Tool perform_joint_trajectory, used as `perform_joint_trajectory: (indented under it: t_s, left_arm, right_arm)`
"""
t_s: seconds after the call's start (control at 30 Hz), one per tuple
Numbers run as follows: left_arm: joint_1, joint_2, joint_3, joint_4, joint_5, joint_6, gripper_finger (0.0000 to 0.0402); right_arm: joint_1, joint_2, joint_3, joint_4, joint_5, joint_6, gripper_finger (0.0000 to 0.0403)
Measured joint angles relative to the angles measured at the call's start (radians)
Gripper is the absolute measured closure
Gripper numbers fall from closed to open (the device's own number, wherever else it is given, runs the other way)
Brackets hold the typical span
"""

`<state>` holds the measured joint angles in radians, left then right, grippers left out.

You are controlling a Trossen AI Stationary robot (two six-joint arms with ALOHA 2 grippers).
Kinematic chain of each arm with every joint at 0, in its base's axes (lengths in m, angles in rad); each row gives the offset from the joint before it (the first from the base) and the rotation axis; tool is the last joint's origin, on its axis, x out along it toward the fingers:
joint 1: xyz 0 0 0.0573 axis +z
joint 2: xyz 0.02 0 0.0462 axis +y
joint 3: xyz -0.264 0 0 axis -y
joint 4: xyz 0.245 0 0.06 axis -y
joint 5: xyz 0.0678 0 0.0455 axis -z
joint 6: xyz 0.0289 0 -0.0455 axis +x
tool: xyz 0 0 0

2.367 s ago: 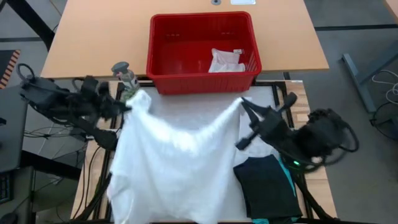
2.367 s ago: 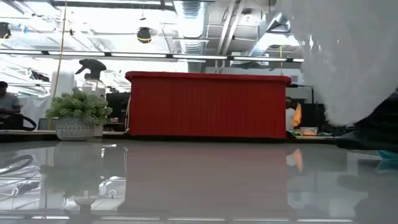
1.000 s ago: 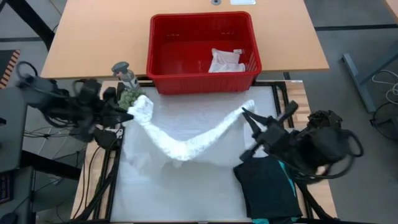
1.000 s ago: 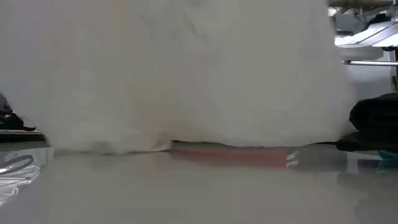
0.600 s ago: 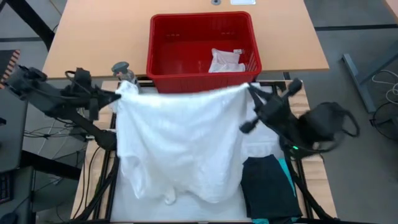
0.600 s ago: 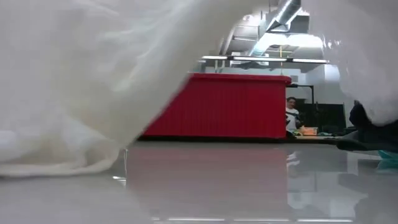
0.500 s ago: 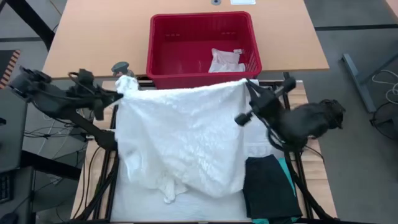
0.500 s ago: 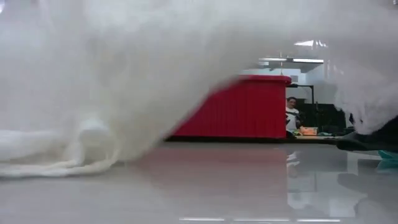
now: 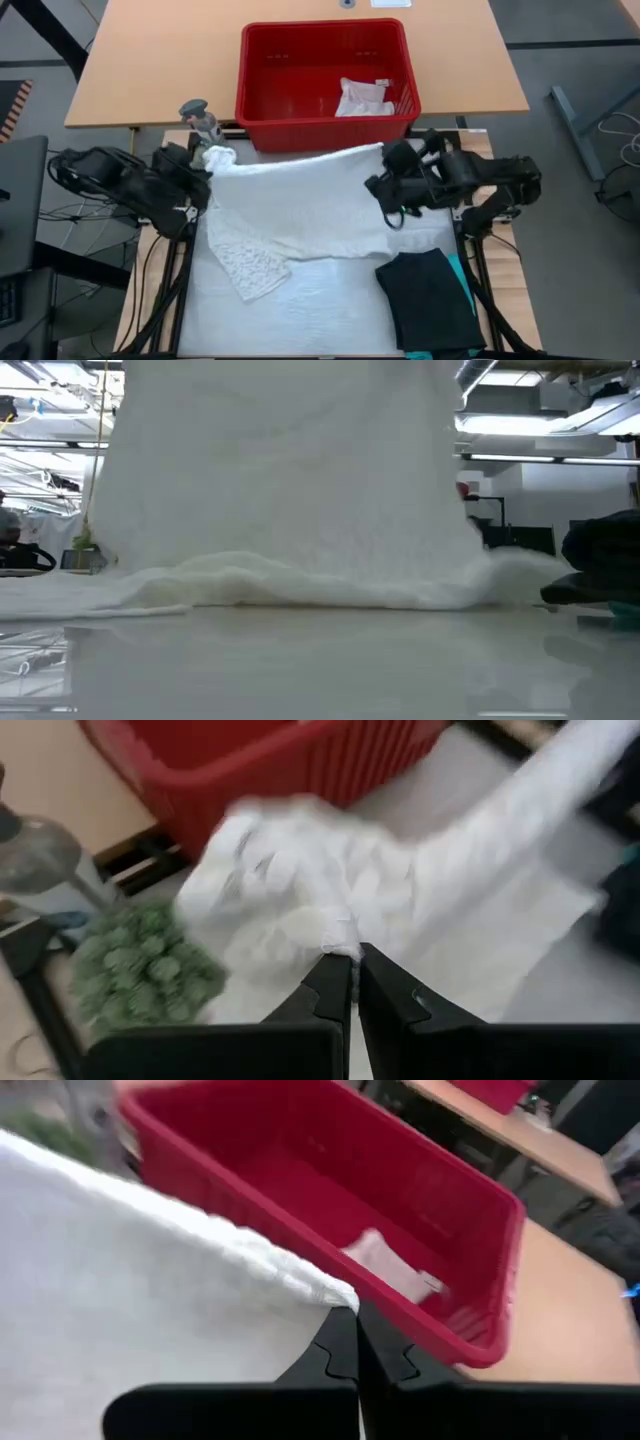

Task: Fold Laundry from Bin
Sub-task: Fold the white t-shirt

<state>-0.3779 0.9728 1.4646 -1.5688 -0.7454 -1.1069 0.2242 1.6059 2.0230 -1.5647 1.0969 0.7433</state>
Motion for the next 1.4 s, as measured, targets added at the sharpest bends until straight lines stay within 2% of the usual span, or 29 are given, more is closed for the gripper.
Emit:
perform_joint_trajectory:
  t_s: [0.33,0.5,0.6,0.7,0.9,0.97,1.03,1.23,1.4]
  left_arm:
    - [0.101,0.013,-0.316,0.023,-0.034,-0.059,0.0401]
    - [0.177,0.012,-0.451,0.166,-0.167,-0.023,0.0401]
    - [0.241,0.01,-0.517,0.321,-0.245,0.109,0.0401]
    - [0.326,0.012,-0.583,0.501,-0.259,0.314,0.0401]
    - [0.509,0.012,-0.644,0.789,-0.292,0.648,0.0401]
    - [0.545,0.011,-0.637,0.865,-0.304,0.725,0.0401]
    - [0.558,0.01,-0.631,0.917,-0.31,0.754,0.0401]
    - [0.55,0.042,-0.672,0.858,-0.266,0.704,0.0401]
    - [0.518,0.069,-0.757,0.857,-0.038,0.505,0.0402]
  right_arm:
    - [-0.119,-0.019,-0.304,0.002,-0.143,0.076,0.0388]
    - [-0.196,-0.018,-0.494,0.024,-0.156,0.105,0.0388]
    - [-0.246,-0.018,-0.57,0.065,-0.156,0.092,0.0388]
    - [-0.297,-0.018,-0.611,0.108,-0.137,0.072,0.0388]
    - [-0.379,-0.018,-0.61,0.181,0.045,0.034,0.0388]
    - [-0.386,-0.019,-0.609,0.227,0.045,-0.001,0.0388]
    - [-0.382,-0.019,-0.61,0.264,-0.008,-0.008,0.0388]
    - [-0.3,-0.014,-0.731,0.437,-0.153,0.014,0.0388]
    - [-0.218,-0.014,-0.847,0.511,-0.328,0.079,0.0388]
